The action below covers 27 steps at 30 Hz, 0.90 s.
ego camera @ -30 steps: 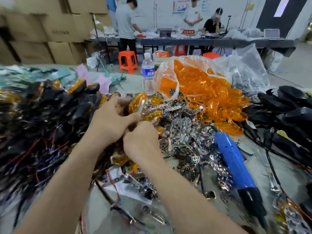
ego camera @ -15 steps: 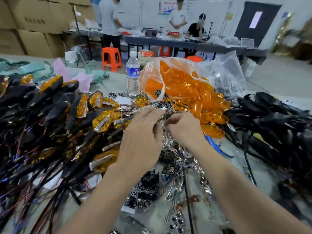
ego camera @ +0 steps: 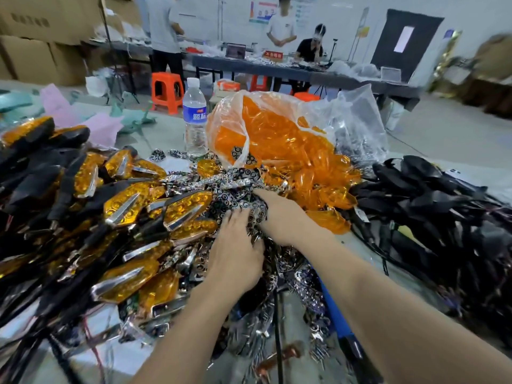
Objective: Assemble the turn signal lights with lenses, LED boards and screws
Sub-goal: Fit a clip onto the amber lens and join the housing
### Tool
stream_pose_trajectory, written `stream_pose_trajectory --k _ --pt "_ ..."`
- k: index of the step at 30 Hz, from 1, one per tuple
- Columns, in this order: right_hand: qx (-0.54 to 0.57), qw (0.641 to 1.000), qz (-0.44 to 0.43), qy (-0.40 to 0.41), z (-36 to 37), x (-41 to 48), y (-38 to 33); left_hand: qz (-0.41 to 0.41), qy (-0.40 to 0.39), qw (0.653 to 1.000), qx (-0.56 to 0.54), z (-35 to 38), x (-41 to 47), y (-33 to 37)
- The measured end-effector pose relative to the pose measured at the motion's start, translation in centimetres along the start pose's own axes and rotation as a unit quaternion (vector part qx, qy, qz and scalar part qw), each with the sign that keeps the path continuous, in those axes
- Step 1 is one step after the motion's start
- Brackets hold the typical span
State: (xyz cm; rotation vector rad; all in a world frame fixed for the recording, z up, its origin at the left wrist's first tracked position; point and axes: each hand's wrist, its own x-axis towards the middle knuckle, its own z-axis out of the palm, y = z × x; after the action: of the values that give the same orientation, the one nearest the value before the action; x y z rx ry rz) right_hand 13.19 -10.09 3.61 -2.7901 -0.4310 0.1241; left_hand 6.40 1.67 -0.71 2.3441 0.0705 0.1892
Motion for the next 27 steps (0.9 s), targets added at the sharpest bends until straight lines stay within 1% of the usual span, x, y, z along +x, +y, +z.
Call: stream_pose_trajectory --k 2,4,6,8,10,11,14,15,16,17,18,19,20,21,22,23,25,26,27 --pt "-0.022 0.999 -0.008 0.046 0.9 0.0 -0.1 -0.01 0.019 1.0 0.004 0.5 0.0 -0.2" --pt "-0.048 0.994 0.011 0.102 1.0 -0.4 -0.1 -0.001 0.033 0.999 0.009 0.7 0.0 -0.4" --pt "-0.058 0.99 0.022 0.128 0.5 -0.9 0.2 -0.007 0.036 0.999 0.02 0.7 -0.1 -0.4" --pt "-0.002 0.991 0.037 0.128 -0.3 -1.4 0.7 -0.031 0.027 0.999 0.03 0.5 -0.2 -0.1" --pt "0.112 0.985 0.037 0.124 -1.1 -2.4 0.9 -0.029 0.03 0.999 0.007 0.1 -0.4 0.3" --pt "0.162 0.98 0.025 0.115 -1.6 -3.0 0.9 -0.02 0.046 0.999 -0.016 -0.2 -0.6 0.5" --pt "0.241 0.969 -0.004 0.046 -2.1 -5.1 1.0 -0.031 0.102 0.99 -0.091 -1.6 -0.8 0.9" --pt "0.265 0.964 -0.002 0.023 -2.2 -5.6 1.1 -0.042 0.111 0.988 -0.101 -2.0 -0.8 0.9" --pt "0.283 0.959 0.005 0.02 -2.4 -5.9 1.5 -0.051 0.11 0.988 -0.096 -2.2 -0.7 0.7" --pt "0.298 0.953 0.021 0.046 -2.6 -5.9 2.1 -0.058 0.104 0.99 -0.079 -2.5 -0.6 0.6" --pt "0.304 0.947 0.044 0.096 -2.9 -5.6 2.9 -0.063 0.096 0.992 -0.055 -2.6 -0.5 0.4" --pt "0.286 0.944 0.071 0.147 -3.3 -5.1 3.8 -0.066 0.087 0.994 -0.027 -2.5 -0.4 0.1" --pt "0.241 0.949 0.097 0.178 -3.6 -4.4 4.9 -0.068 0.077 0.995 0.001 -2.4 -0.4 -0.2" --pt "0.183 0.959 0.124 0.177 -3.8 -3.6 6.1 -0.069 0.065 0.995 0.021 -2.3 -0.5 -0.4" --pt "0.116 0.971 0.15 0.148 -3.9 -2.8 7.2 -0.069 0.052 0.996 0.027 -2.1 -0.6 -0.6" --pt "0.046 0.979 0.171 0.1 -3.8 -2.0 8.3 -0.069 0.041 0.996 0.023 -1.9 -0.6 -0.8" --pt "-0.076 0.981 0.179 0.002 -3.5 -1.2 9.7 -0.067 0.034 0.997 0.005 -1.7 -0.4 -1.2" --pt "-0.106 0.979 0.17 -0.023 -3.2 -1.0 10.0 -0.065 0.037 0.997 -0.006 -1.6 -0.3 -1.5" --pt "-0.109 0.98 0.163 -0.027 -2.9 -1.0 10.2 -0.064 0.043 0.997 -0.016 -1.6 -0.1 -1.6"
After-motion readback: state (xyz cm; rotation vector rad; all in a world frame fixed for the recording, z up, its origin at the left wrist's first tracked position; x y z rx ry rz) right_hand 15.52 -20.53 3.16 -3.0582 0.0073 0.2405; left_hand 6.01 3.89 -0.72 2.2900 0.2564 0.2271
